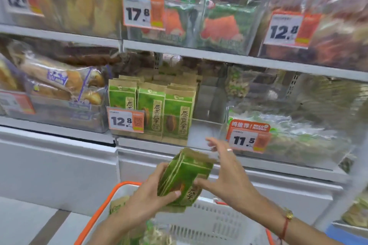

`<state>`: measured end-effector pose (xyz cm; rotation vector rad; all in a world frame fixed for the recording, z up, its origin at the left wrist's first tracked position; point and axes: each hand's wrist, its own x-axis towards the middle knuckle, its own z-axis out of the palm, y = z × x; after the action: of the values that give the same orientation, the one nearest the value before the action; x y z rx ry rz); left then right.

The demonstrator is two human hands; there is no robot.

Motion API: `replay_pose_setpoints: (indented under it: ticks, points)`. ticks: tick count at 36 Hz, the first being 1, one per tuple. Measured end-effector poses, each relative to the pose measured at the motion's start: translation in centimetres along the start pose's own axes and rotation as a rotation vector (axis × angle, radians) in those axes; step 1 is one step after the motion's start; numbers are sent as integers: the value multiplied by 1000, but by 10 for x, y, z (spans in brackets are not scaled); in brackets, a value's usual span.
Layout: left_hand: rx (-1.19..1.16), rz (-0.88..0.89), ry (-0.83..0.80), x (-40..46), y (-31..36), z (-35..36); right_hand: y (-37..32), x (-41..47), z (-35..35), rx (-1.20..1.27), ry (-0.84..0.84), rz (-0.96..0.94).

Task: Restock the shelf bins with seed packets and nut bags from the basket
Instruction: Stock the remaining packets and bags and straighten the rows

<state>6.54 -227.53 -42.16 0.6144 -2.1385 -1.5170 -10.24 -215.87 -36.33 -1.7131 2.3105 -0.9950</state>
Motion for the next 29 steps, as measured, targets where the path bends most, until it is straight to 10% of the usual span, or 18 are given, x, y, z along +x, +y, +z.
replay_pose_setpoints:
  ticks: [5, 13, 19, 29]
  points:
    - [177, 235, 11, 17, 40, -6, -15, 13, -42, -308, 56, -418]
    - [414, 562, 213, 49, 92, -25, -37, 28, -87, -442, 357, -577]
    - [827, 535, 340, 87, 103, -66, -23, 34, -103, -552, 676, -612]
    - [1188, 438, 223, 156, 101, -69, -9, 80, -92, -799, 622, -546]
